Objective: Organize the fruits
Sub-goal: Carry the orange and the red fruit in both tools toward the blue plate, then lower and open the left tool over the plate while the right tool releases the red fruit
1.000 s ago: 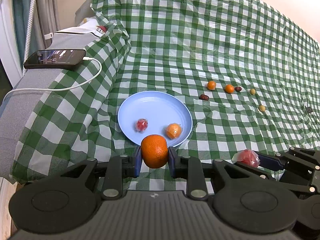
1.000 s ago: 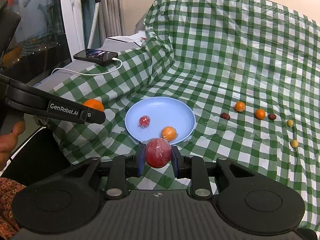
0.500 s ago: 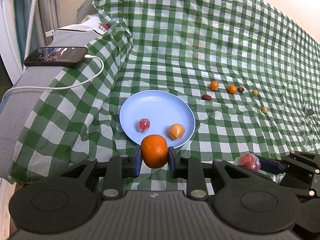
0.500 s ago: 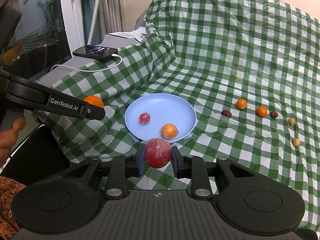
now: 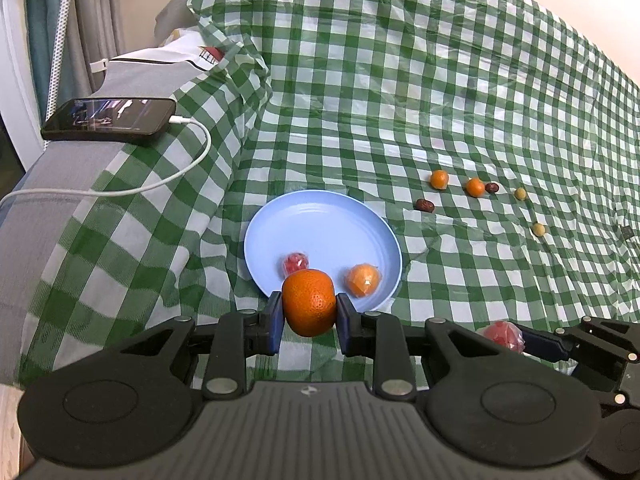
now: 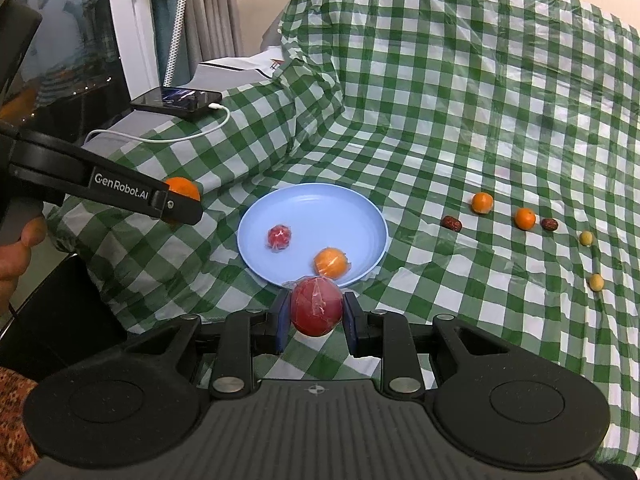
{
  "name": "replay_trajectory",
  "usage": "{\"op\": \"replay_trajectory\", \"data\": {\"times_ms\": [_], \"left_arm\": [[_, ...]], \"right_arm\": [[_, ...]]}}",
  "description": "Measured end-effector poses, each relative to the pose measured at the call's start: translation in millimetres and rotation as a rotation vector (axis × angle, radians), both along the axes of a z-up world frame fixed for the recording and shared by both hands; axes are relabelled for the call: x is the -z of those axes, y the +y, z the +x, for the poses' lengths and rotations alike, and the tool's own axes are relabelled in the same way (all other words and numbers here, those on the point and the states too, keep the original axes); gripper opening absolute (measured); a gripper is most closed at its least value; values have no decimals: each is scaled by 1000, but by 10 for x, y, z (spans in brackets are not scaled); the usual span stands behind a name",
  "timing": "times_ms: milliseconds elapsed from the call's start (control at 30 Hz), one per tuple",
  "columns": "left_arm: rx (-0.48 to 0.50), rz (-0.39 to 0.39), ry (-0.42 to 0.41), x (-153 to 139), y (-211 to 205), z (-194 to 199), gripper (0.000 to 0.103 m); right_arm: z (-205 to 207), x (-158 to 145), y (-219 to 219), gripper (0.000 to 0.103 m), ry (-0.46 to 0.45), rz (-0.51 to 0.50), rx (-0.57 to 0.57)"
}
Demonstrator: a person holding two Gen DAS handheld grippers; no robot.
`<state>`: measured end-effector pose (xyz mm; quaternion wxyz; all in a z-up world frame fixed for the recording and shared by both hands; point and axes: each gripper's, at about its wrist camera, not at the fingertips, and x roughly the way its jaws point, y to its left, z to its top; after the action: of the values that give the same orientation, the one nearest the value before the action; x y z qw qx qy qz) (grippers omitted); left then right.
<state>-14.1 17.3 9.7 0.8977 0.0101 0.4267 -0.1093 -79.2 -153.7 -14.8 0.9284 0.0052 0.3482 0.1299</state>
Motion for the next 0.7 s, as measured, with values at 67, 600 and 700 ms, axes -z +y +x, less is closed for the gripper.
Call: {"op": "replay_trajectory", "data": {"times_ms": [67, 600, 700], "left_arm": [[1, 1, 3, 8, -9, 72, 29], [-13, 17, 67, 358, -154, 880, 29], [-9, 27, 85, 464, -189, 1024, 29]], "right_arm": [[69, 20, 8, 28, 3, 0, -1], [917, 327, 171, 28, 45, -12, -13], [1097, 417, 195, 28, 57, -20, -15]]}}
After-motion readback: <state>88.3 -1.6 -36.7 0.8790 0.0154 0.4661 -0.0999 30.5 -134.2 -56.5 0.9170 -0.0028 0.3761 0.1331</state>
